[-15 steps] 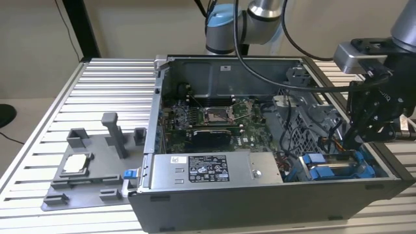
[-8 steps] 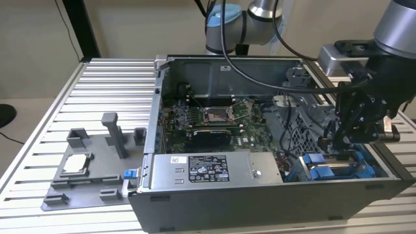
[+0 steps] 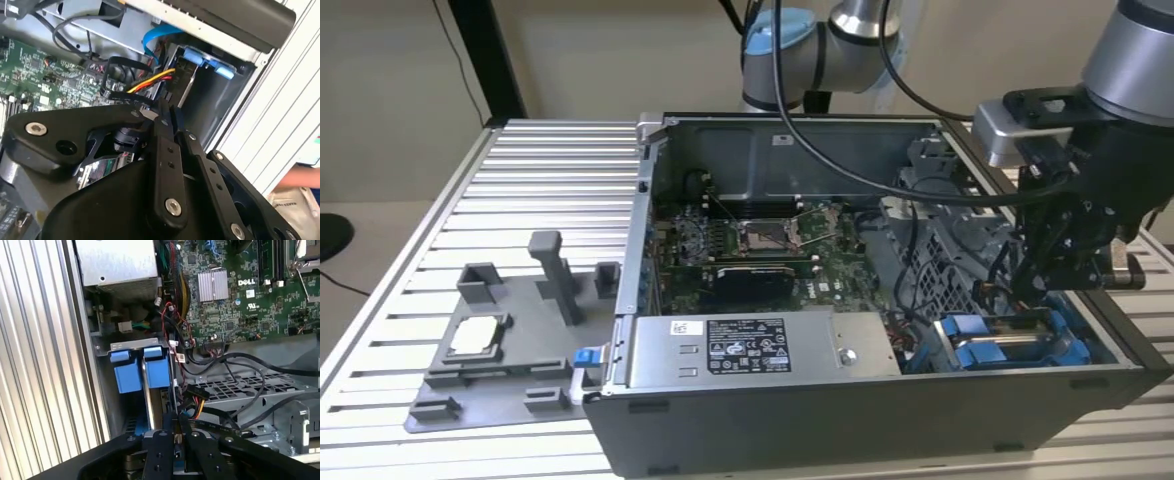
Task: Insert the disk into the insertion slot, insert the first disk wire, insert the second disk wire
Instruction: 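Insert the first disk wire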
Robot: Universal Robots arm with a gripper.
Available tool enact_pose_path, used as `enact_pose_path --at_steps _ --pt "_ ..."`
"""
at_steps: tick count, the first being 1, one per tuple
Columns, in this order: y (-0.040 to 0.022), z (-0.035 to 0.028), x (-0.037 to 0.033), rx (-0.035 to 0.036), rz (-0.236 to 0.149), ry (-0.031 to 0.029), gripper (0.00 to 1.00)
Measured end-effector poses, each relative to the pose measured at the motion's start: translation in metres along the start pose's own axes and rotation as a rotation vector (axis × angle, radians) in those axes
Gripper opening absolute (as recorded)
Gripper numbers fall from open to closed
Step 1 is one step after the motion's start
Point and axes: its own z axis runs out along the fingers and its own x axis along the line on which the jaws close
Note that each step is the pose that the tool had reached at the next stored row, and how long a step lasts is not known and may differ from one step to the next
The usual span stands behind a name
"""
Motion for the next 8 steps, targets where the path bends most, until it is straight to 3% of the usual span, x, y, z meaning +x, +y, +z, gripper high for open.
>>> enact_pose_path --at_steps 6,8 --pt "0.0000 -0.0001 0.0000 0.0033 0.000 -0.0010 0.00" --pt "0.0010 0.0005 0.0002 0.0128 0.000 -0.0027 0.00"
